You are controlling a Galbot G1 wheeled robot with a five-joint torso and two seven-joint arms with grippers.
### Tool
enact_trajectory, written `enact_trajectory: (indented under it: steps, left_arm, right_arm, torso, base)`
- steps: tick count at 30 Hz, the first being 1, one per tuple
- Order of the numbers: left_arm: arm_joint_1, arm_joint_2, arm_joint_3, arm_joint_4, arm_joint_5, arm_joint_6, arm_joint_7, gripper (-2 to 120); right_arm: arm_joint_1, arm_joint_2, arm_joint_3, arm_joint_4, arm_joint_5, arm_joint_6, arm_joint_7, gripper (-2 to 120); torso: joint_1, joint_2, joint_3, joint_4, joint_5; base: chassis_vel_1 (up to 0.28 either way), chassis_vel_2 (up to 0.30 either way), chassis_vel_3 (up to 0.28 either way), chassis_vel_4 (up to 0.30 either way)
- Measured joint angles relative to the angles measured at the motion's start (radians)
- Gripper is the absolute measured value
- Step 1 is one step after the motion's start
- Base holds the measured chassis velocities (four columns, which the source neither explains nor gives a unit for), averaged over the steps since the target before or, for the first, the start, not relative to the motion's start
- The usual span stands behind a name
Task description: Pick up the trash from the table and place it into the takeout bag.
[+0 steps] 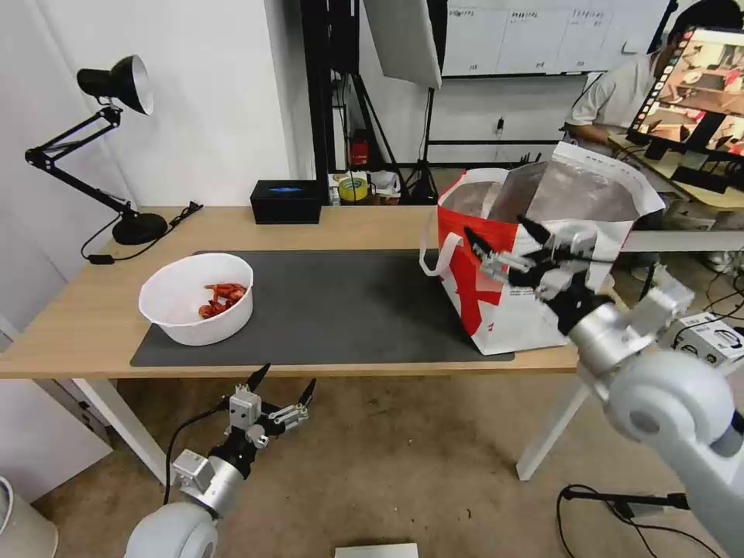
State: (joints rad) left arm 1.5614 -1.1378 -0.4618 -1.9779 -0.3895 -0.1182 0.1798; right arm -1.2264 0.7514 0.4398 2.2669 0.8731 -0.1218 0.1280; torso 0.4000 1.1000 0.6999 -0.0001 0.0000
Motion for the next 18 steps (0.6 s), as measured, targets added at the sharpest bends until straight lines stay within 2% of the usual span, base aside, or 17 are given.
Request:
enact_trajectory:
  steps: [6,11,18]
  left_arm:
    - [0.001,0.000,-0.001,0.000,0.000,-0.001,0.000,100]
    - [0.004,-0.003,-0.001,0.002,0.000,-0.004,0.001,100]
    - [0.013,-0.003,-0.007,-0.002,0.000,-0.011,0.002,100]
  right_arm:
    - [-0.113,0.056,0.022,0.014,-0.089,0.021,-0.002,100]
    - [-0.292,0.184,0.025,0.004,-0.250,0.055,0.010,100]
    - [-0.390,0.274,-0.019,-0.046,-0.371,0.120,0.021,100]
  torso:
    - [0.000,0.000,0.000,0.0001,-0.0002]
    - [0.000,0.000,0.000,0.0000,-0.0001]
    - [0.000,0.000,0.000,0.0000,-0.0002]
  base:
    - [0.000,0.000,0.000,0.000]
    - [0.000,0.000,0.000,0.000]
    - [0.000,0.000,0.000,0.000]
